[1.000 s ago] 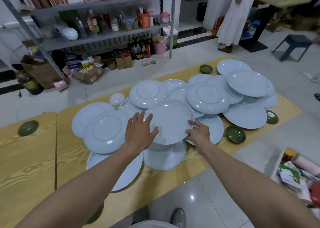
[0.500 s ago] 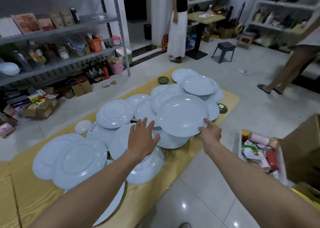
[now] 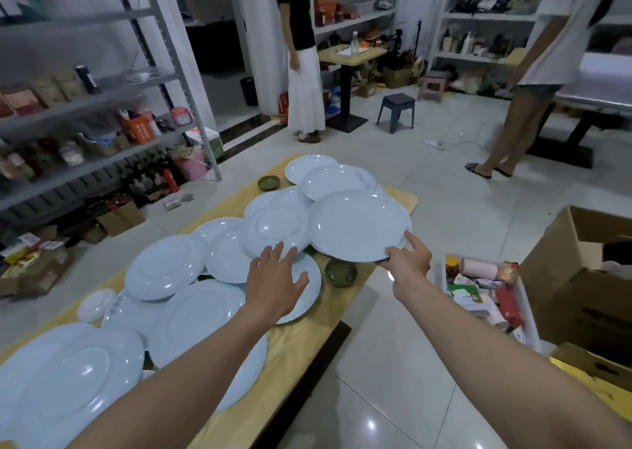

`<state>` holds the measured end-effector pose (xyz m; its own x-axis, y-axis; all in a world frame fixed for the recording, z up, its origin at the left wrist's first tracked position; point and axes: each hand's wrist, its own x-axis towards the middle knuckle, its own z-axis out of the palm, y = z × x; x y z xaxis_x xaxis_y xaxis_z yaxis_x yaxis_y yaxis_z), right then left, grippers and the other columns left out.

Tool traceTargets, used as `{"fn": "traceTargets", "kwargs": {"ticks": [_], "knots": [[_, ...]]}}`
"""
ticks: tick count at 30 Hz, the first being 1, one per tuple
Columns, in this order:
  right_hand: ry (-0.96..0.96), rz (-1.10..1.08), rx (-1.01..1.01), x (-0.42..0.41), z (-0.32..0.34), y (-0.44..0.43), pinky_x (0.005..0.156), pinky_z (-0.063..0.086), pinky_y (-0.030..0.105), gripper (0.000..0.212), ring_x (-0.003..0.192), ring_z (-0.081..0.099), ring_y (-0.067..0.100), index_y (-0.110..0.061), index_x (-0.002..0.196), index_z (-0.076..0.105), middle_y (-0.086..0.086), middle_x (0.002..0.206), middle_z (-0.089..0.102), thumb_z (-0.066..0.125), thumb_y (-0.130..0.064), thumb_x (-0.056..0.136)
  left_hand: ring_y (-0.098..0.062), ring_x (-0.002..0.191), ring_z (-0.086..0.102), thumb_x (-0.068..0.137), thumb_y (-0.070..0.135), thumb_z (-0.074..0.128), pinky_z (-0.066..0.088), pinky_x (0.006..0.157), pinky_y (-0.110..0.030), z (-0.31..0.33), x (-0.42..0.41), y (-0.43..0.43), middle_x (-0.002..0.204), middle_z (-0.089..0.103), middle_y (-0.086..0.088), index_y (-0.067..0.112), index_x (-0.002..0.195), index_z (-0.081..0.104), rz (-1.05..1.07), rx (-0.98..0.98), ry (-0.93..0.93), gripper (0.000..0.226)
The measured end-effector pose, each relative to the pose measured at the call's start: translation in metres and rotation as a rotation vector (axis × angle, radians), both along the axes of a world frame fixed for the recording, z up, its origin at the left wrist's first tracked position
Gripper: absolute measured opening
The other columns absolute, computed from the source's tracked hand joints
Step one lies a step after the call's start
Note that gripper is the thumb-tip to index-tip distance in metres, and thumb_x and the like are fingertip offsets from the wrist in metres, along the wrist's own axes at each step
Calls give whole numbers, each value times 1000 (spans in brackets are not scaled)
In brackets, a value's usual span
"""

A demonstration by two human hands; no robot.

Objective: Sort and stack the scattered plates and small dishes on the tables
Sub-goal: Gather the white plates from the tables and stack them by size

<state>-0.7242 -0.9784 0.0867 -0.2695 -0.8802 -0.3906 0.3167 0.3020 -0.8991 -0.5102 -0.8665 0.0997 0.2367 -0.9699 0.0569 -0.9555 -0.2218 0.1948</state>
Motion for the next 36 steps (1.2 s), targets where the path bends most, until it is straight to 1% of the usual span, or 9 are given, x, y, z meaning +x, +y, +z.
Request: {"fn": "traceTargets", "kwargs": {"ticks": [5,9,11,18,20,24,28,32,36], "knots": [[-12,-25,-3,-19,2,-22,80,60,52,69,107,61,32,-23,137,56,2,117,54,58,15,79,-27,148,20,98,54,42,19,120,-43,0,-25,-30,161,26,-4,26,153,32,-21,1,8,62],[-66,-77,-2,-32,0,-51,75,61,52,70,105,61,32,-24,135,57,-11,93,53,57,17,79,-28,149,17,98,52,41,17,120,-43,-1,-39,-64,162,23,-4,25,153,31,-52,7,5,62],[-85,-106,-2,-39,-1,-68,72,61,51,70,104,62,32,-23,135,58,-12,90,52,56,18,78,-29,149,18,98,52,40,18,120,-44,-4,-44,-84,162,23,-5,24,152,32,-55,3,9,61],[-51,-149,38,-50,-4,-154,82,59,53,70,112,59,37,-22,136,57,11,125,54,56,19,80,-28,148,21,97,55,41,20,120,-45,-23,-50,-178,161,26,-4,27,152,32,-57,15,26,61],[-29,-141,44,-51,-3,-181,85,58,53,70,113,59,38,-23,136,57,12,133,53,57,19,80,-27,147,24,97,55,41,22,119,-45,-29,-50,-209,160,28,-3,28,151,34,-39,5,30,60],[8,-126,68,-49,3,-230,81,60,49,69,113,60,37,-25,135,58,8,129,54,60,18,81,-28,148,22,98,56,39,22,118,-45,-36,-47,-262,161,26,-4,27,152,32,-21,50,8,61],[39,-113,82,-45,5,-272,68,62,35,68,111,59,32,-26,134,59,5,124,56,62,16,81,-30,148,20,98,56,39,21,118,-46,-41,-42,-301,162,24,-6,26,152,29,-2,77,-6,63],[57,-72,103,-43,3,-301,81,60,46,67,112,56,31,-26,133,59,6,130,54,64,15,81,-31,148,21,98,56,41,20,118,-46,-50,-43,-323,161,25,-8,26,152,30,55,108,19,63],[76,-8,113,-44,-1,-326,82,60,46,67,105,54,26,-26,134,58,-2,115,50,65,14,81,-32,137,33,98,50,44,32,108,-43,-63,-43,-337,149,40,-14,23,147,41,209,94,97,56]]}}
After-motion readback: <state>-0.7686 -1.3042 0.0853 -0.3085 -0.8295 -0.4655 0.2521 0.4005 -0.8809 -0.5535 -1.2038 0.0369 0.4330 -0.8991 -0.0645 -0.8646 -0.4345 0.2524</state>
